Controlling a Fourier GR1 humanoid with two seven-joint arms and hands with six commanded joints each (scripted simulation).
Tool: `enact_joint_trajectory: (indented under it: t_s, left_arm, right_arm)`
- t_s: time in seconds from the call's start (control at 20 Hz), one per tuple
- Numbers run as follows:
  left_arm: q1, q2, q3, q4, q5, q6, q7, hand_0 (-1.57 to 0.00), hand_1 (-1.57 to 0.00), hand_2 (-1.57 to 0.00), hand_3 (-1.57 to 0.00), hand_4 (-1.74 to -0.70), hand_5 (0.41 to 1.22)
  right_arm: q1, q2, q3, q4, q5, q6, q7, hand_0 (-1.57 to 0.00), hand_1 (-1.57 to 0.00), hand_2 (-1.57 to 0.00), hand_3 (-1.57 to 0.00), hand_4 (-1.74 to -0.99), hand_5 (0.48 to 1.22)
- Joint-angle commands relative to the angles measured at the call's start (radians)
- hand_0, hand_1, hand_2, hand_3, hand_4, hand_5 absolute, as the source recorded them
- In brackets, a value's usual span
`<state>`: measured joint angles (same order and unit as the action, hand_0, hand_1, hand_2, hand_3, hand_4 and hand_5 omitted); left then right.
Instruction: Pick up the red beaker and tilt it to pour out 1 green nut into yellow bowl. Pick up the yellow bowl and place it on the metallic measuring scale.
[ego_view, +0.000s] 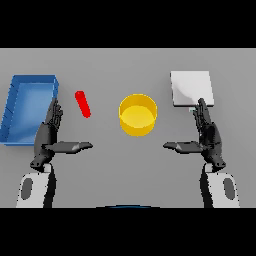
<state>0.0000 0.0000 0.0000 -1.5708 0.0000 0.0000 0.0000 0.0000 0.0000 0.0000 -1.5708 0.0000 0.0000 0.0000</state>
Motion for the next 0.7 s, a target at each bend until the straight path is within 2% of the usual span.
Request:
enact_joint_trajectory:
  t_s: [0.0,0.25,0.3,0.35,0.45,0.55,0.65]
  left_arm:
    - [0.001,0.0,0.0,-0.001,0.001,0.0,0.0,0.0,0.0,0.0,0.0,-1.14,0.66]
    - [0.017,0.004,0.0,-0.011,0.004,-0.004,-0.007,0.0,0.0,0.0,0.0,-1.14,0.66]
    - [0.05,0.038,-0.037,-0.066,-0.047,-0.014,-0.026,0.0,0.0,0.0,0.0,-1.14,0.66]
    - [0.092,0.057,-0.068,-0.115,-0.081,-0.024,-0.048,0.0,0.0,0.0,0.0,-1.14,0.66]
    - [0.123,0.065,-0.107,-0.173,-0.122,-0.025,-0.012,0.0,0.0,0.0,0.0,-1.14,0.662]
    - [0.129,0.07,-0.122,-0.201,-0.138,-0.025,0.036,0.0,0.0,0.0,0.0,-1.14,0.657]
    - [0.129,0.073,-0.125,-0.2,-0.138,-0.032,0.053,0.0,0.0,0.0,0.0,-1.14,0.652]
  right_arm:
    - [-0.003,0.0,-0.001,0.002,-0.001,-0.001,0.002,0.0,0.0,0.0,0.0,-1.071,0.578]
    - [-0.024,-0.007,-0.012,0.018,-0.006,-0.002,0.002,0.0,0.0,0.0,0.0,-1.071,0.578]
    - [0.0,-0.046,0.034,-0.023,0.107,-0.034,-0.061,0.0,0.0,0.0,0.0,-1.071,0.578]
    - [0.026,-0.062,0.07,-0.047,0.18,-0.05,-0.101,0.0,0.0,0.0,0.0,-1.072,0.577]
    - [0.059,-0.075,0.108,-0.086,0.26,-0.073,-0.109,0.0,0.0,0.0,0.0,-1.064,0.577]
    - [0.053,-0.077,0.115,-0.096,0.272,-0.073,-0.083,0.0,0.0,0.0,0.0,-1.084,0.585]
    - [0.051,-0.078,0.114,-0.101,0.251,-0.053,-0.079,0.0,0.0,0.0,0.0,-1.118,0.6]
